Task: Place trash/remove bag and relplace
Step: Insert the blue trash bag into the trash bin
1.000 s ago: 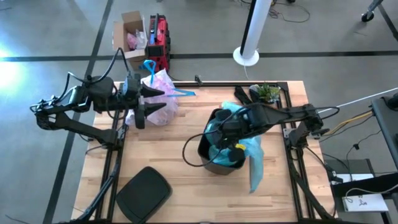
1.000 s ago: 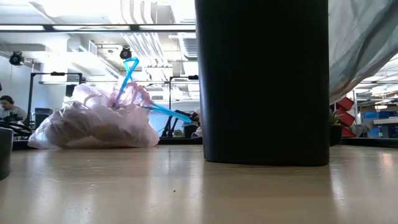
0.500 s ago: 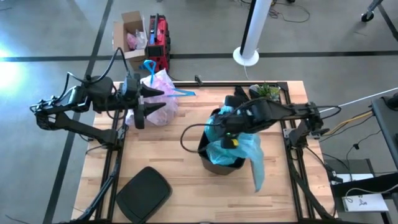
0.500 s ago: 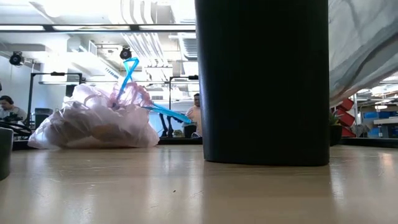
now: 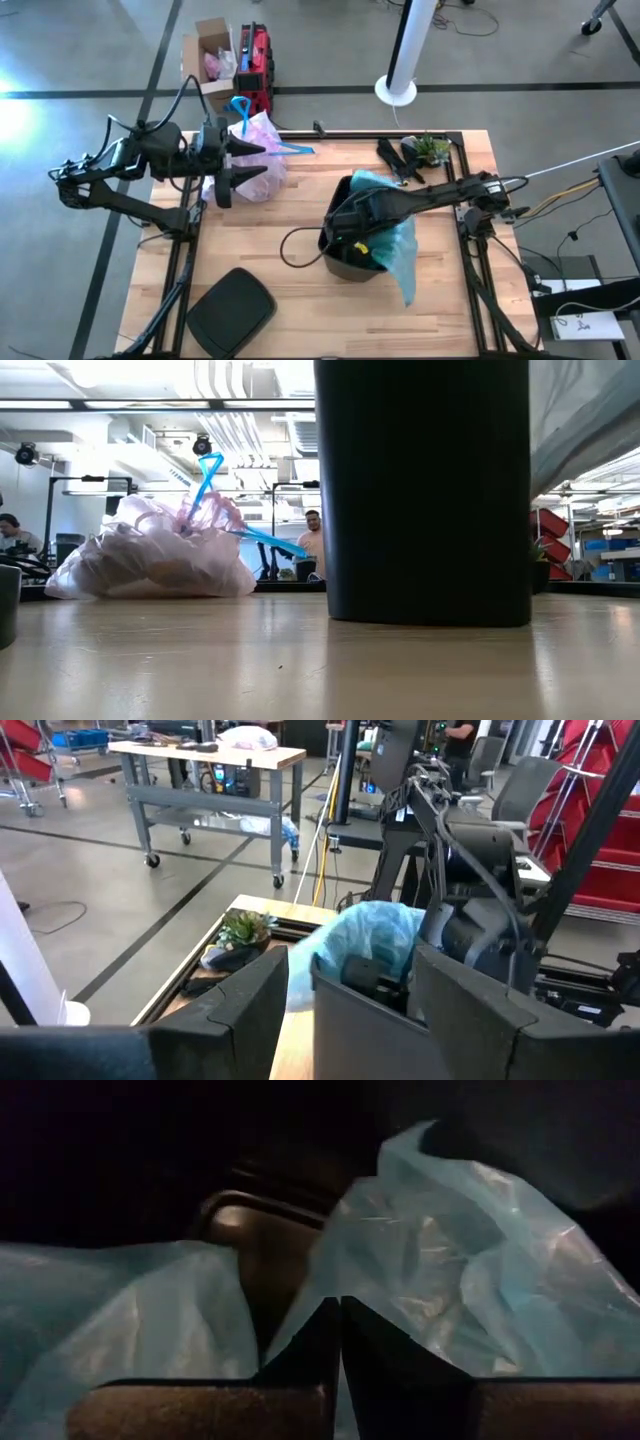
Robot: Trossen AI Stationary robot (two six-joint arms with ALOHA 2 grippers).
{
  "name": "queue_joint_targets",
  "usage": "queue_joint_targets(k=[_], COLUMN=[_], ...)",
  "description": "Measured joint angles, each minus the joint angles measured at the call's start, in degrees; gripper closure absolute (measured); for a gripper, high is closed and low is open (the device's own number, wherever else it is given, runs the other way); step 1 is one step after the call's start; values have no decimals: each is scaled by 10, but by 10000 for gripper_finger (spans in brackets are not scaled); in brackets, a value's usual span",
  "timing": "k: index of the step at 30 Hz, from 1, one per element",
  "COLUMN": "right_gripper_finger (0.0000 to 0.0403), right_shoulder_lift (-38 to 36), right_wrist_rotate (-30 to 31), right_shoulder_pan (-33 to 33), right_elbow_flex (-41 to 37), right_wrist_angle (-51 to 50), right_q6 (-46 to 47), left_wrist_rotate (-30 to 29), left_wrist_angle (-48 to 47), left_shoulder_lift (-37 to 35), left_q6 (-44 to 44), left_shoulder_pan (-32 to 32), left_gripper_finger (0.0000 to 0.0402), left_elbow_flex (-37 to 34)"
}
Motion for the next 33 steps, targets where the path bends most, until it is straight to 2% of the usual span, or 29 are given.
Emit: queue_joint_targets(k=[2, 14, 16, 20, 22, 24, 31, 33], right_gripper_finger=[403, 403, 403, 403, 403, 403, 403, 403], right_shoulder_lift=[-4, -27, -27, -28, -32, -35, 14, 19], right_wrist_rotate=[-13, 6, 45, 170, 215, 228, 229, 213], right_shoulder_pan=[6, 28, 28, 27, 22, 15, -4, -3], right_elbow_flex=[14, 179, 205, 255, 251, 237, 138, 116], right_wrist_angle=[-10, -53, -77, -184, -175, -166, -168, -147], right_q6=[7, -34, -10, 67, 82, 82, 97, 97], left_wrist_rotate=[1, 15, 15, 15, 15, 15, 16, 16], left_wrist_angle=[0, 0, 0, 1, 2, 4, 9, 9], left_shoulder_lift=[0, -1, -1, -3, -4, -4, -4, -4], left_q6=[0, 9, 9, 9, 9, 13, 19, 19], left_shoulder_pan=[0, 0, 0, 0, 0, 0, 0, 0], left_gripper_finger=[203, 201, 199, 198, 199, 202, 213, 214], left_elbow_flex=[0, 0, 0, 0, 0, 0, 0, 0])
